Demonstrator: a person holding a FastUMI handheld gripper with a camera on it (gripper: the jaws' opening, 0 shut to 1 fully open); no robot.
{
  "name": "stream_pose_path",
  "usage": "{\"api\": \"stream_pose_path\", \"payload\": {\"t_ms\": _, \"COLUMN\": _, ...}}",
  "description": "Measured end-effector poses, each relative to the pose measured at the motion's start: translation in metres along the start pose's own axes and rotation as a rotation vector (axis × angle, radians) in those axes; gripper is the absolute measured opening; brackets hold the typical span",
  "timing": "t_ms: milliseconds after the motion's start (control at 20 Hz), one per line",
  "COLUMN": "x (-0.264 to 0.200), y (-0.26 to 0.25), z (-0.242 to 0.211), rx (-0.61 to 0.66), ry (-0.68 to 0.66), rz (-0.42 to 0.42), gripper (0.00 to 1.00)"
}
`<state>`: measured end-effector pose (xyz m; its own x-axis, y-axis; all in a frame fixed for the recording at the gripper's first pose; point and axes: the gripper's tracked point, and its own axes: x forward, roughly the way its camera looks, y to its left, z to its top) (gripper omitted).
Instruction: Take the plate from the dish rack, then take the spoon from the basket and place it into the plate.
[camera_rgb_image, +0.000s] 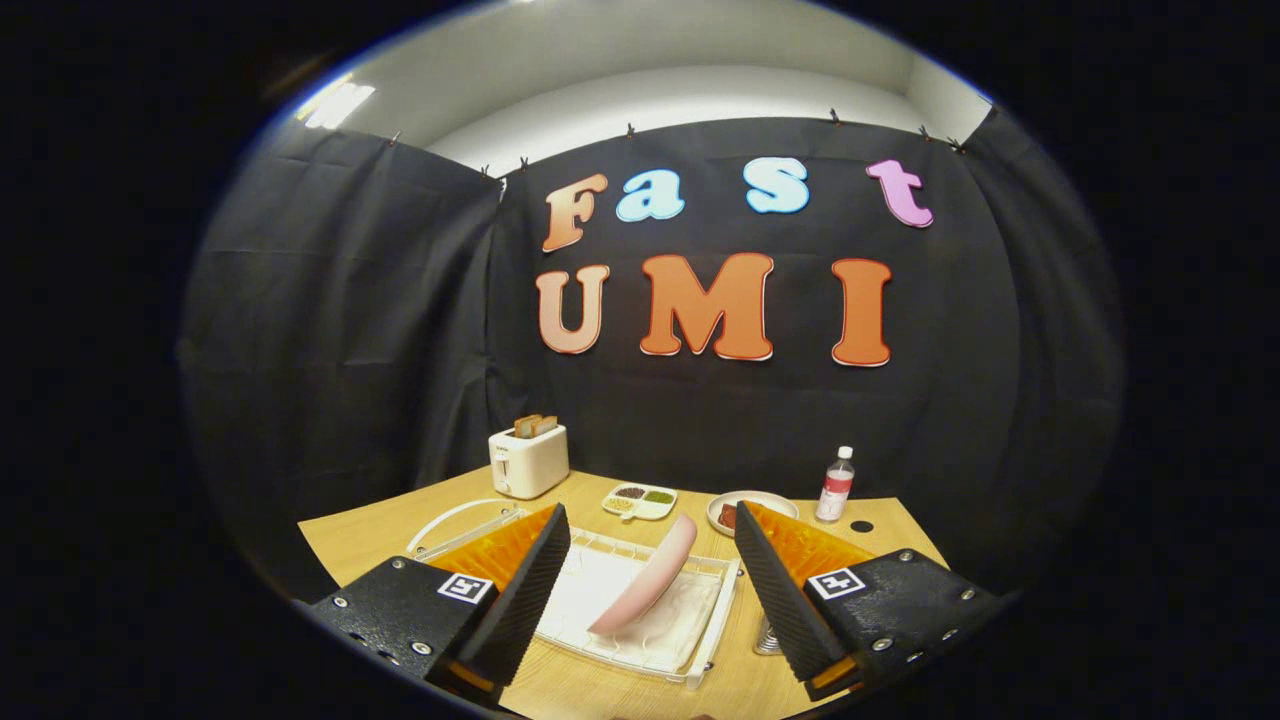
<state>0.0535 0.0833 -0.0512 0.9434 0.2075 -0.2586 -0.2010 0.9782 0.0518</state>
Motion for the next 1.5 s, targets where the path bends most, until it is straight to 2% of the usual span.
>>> {"api": "stream_pose_path", "payload": {"t_ms": 450, "x": 0.052, "y": 0.001, "z": -0.042, "rx": 0.082, "ry": 0.324, "rz": 0.035, "gripper": 0.98}}
{"api": "stream_pose_path", "payload": {"t_ms": 1050, "x": 0.11, "y": -0.019, "z": -0.093, "rx": 0.169, "ry": 0.633, "rz": -0.041, "gripper": 0.93}}
{"api": "stream_pose_path", "payload": {"t_ms": 1150, "x": 0.117, "y": -0.021, "z": -0.103, "rx": 0.205, "ry": 0.675, "rz": -0.05, "gripper": 0.89}}
{"api": "stream_pose_path", "payload": {"t_ms": 1250, "x": 0.121, "y": -0.022, "z": -0.115, "rx": 0.244, "ry": 0.723, "rz": -0.077, "gripper": 0.8}}
{"api": "stream_pose_path", "payload": {"t_ms": 1400, "x": 0.124, "y": -0.016, "z": -0.123, "rx": 0.272, "ry": 0.772, "rz": -0.072, "gripper": 0.61}}
{"api": "stream_pose_path", "payload": {"t_ms": 1500, "x": 0.122, "y": -0.012, "z": -0.13, "rx": 0.259, "ry": 0.799, "rz": -0.066, "gripper": 0.55}}
